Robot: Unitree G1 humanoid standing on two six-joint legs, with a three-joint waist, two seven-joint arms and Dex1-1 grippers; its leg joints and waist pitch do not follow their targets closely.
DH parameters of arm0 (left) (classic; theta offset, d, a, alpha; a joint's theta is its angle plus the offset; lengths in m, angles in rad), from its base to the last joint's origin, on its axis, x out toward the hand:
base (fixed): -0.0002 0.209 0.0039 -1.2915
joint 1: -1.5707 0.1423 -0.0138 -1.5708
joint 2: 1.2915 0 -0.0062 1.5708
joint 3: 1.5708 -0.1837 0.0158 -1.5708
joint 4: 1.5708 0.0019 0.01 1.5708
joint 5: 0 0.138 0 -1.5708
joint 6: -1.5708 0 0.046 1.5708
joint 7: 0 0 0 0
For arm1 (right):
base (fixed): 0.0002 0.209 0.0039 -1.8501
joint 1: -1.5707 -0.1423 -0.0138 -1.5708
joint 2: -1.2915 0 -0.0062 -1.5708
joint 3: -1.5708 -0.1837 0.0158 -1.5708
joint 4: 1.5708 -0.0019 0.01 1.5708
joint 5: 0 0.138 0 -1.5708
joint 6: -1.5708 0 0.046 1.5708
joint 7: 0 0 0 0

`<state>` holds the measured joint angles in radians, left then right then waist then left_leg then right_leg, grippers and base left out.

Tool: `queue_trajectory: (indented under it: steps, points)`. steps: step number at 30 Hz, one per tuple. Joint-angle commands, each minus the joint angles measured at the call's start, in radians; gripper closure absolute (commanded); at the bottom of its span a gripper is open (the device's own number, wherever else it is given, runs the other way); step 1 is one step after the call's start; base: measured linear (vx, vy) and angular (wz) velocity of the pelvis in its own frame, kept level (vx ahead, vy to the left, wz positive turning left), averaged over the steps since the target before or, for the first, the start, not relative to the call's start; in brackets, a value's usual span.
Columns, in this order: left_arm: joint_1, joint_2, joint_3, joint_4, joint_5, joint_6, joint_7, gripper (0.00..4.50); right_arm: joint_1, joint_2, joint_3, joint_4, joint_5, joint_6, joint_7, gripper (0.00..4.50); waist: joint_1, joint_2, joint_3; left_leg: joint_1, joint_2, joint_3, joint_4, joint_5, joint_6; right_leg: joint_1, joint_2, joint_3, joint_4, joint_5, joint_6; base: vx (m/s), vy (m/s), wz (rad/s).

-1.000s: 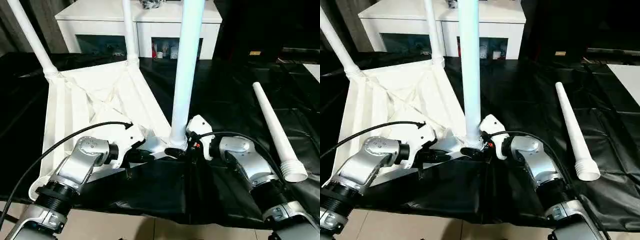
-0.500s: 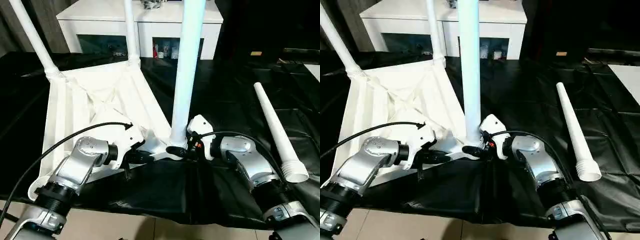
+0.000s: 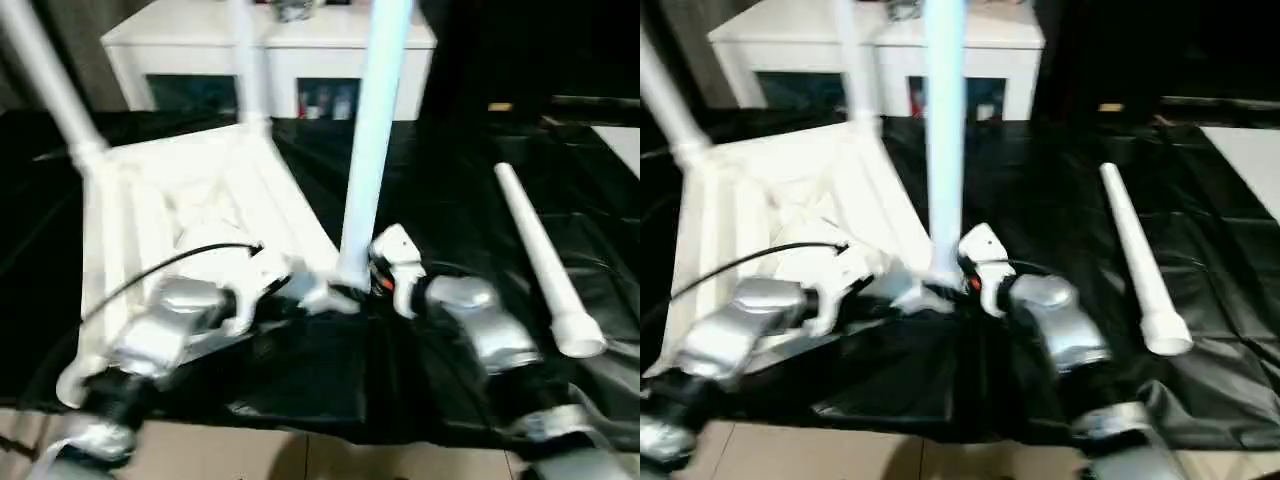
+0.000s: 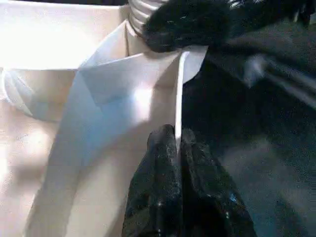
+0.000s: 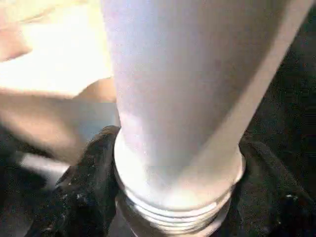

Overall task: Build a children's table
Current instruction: Insert table leg to table base

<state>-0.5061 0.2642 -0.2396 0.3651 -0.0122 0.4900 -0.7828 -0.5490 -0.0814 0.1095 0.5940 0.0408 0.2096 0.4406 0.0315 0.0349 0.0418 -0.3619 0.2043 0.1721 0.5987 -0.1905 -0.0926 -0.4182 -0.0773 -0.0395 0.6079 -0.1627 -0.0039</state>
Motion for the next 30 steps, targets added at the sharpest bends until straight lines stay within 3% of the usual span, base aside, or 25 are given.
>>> queue_trajectory:
  steps: [1,4,8,9,11,13,18,24,29,30]
  points:
    - [-0.014,-0.034,0.082,0.032,-0.02,0.027,0.133,4.5,0.003,0.023,-0.03,0.048,-0.012,0.042,-0.125,1.76,0.003,-0.005,-0.057,0.003,0.002,0.002,-0.074,-0.223,0.0,0.055,-0.042,0.026,-0.078,-0.294,-0.201,0.0,0.0,0.0]
    - [-0.05,-0.114,0.122,0.101,-0.018,0.034,0.273,4.5,-0.005,0.093,-0.036,0.105,-0.038,0.028,-0.286,1.76,0.006,-0.007,-0.058,0.004,0.0,0.003,-0.074,-0.239,0.005,0.053,-0.04,0.025,-0.084,-0.323,-0.178,0.0,0.0,0.0]
    - [-0.055,-0.133,0.112,0.116,-0.008,0.028,0.292,4.5,-0.02,0.133,-0.034,0.137,-0.042,-0.016,-0.324,1.76,0.006,-0.005,-0.061,0.002,-0.001,0.001,-0.074,-0.242,0.017,0.052,-0.04,0.025,-0.084,-0.325,-0.158,0.0,0.0,0.0]
    - [-0.054,-0.133,0.107,0.114,-0.005,0.028,0.291,4.5,-0.022,0.143,-0.036,0.137,-0.023,-0.024,-0.285,1.2,0.006,-0.004,-0.061,0.0,-0.001,0.001,-0.076,-0.243,0.023,0.053,-0.039,0.024,-0.084,-0.318,-0.157,0.0,0.0,0.0]
    - [-0.052,-0.129,0.097,0.107,0.003,0.031,0.284,4.5,-0.026,0.152,-0.025,0.125,-0.024,-0.049,-0.243,1.06,0.005,-0.003,-0.06,-0.002,-0.002,0.0,-0.076,-0.248,0.027,0.054,-0.039,0.023,-0.084,-0.32,-0.154,0.0,0.0,0.0]
    - [-0.047,-0.114,0.089,0.093,0.012,0.035,0.268,4.5,-0.033,0.155,-0.024,0.113,-0.021,-0.061,-0.232,0.89,-0.004,-0.005,-0.061,-0.013,-0.003,-0.004,-0.079,-0.243,0.028,0.063,-0.04,0.02,-0.081,-0.314,-0.149,0.0,0.0,0.0]
    - [-0.031,-0.049,0.063,0.066,0.014,0.014,0.174,4.5,-0.043,0.113,-0.004,0.06,0.002,-0.074,-0.123,0.66,-0.017,-0.002,-0.061,-0.007,0.001,-0.003,-0.077,-0.253,0.04,0.056,-0.04,0.02,-0.083,-0.298,-0.181,0.0,0.0,0.0]
    - [0.005,0.029,0.032,-0.003,-0.007,0.011,0.056,4.5,-0.021,0.036,-0.013,-0.038,0.035,-0.04,0.02,0.66,-0.01,0.004,-0.061,-0.001,0.01,-0.001,-0.078,-0.239,0.042,0.053,-0.04,0.022,-0.075,-0.228,-0.213,0.0,0.0,0.0]
    - [0.015,0.048,0.029,-0.016,-0.009,0.02,0.045,4.5,-0.01,0.013,-0.033,-0.061,0.046,-0.024,0.032,0.66,-0.002,0.0,-0.062,-0.002,0.009,0.001,-0.077,-0.215,0.035,0.056,-0.041,0.023,-0.071,-0.189,-0.224,0.0,0.0,0.0]
    - [0.018,0.046,0.036,-0.01,-0.007,0.023,0.06,4.5,-0.003,0.007,-0.051,-0.046,0.036,0.012,-0.031,0.66,-0.001,-0.006,-0.061,-0.003,0.008,0.002,-0.077,-0.211,0.036,0.056,-0.041,0.023,-0.072,-0.189,-0.227,0.0,0.0,0.0]
